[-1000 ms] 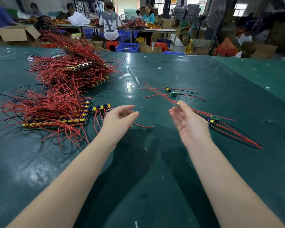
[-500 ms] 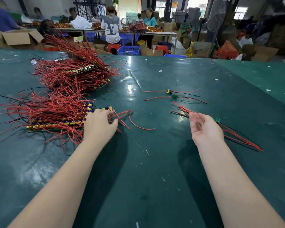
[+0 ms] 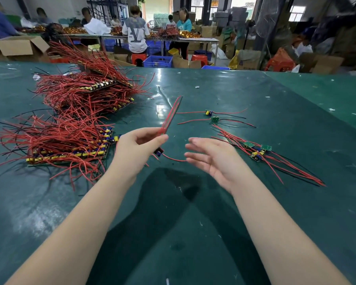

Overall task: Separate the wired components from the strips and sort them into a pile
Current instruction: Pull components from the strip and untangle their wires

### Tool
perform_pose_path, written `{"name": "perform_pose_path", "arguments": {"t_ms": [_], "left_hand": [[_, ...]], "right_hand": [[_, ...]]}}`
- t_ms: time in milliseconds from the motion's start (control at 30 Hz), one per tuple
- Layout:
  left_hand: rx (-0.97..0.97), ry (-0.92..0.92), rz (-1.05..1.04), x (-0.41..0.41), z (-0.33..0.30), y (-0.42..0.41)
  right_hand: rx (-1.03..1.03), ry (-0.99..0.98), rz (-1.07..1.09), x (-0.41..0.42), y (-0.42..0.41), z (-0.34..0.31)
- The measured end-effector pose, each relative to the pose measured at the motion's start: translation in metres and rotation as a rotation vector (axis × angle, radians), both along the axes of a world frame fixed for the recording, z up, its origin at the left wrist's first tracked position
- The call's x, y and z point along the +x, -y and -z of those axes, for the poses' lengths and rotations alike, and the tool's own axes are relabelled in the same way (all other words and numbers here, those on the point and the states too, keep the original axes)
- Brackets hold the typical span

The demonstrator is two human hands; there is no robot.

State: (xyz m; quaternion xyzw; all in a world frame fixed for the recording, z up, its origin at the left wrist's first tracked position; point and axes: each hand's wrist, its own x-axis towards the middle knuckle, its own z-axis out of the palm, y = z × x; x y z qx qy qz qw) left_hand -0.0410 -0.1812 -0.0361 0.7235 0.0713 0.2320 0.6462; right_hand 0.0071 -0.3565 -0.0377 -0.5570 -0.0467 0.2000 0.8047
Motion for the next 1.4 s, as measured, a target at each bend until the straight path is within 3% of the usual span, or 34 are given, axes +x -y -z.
{"name": "perform_pose_path", "arguments": {"t_ms": [167, 567, 700, 967, 1200, 1400], "left_hand": [[0.123, 0.045, 0.102, -0.003, 0.004, 0.016], [0.191, 0.069, -0.009, -0.003, 0.008, 0.019], [0.147, 0.040, -0.053, -0.001, 0.008, 0.018], [0.138, -0.104, 0.161, -0.002, 0.010, 0.016], [0.455, 0.009, -0.103, -0.003, 0.014, 0.021], [-0.016, 0.005, -0.009, -0.001, 0.010, 0.020]], "right_hand": [[-0.085, 0.150, -0.171, -0.010, -0.008, 0.003], [-0.370, 0.494, -0.027, -0.012, -0.014, 0.014], [-0.350, 0.497, 0.047, -0.008, -0.014, 0.016], [-0.292, 0.466, 0.104, -0.003, -0.010, 0.018], [-0.252, 0.418, 0.109, -0.004, -0.013, 0.020], [-0.078, 0.240, 0.111, -0.003, -0.013, 0.017]]}}
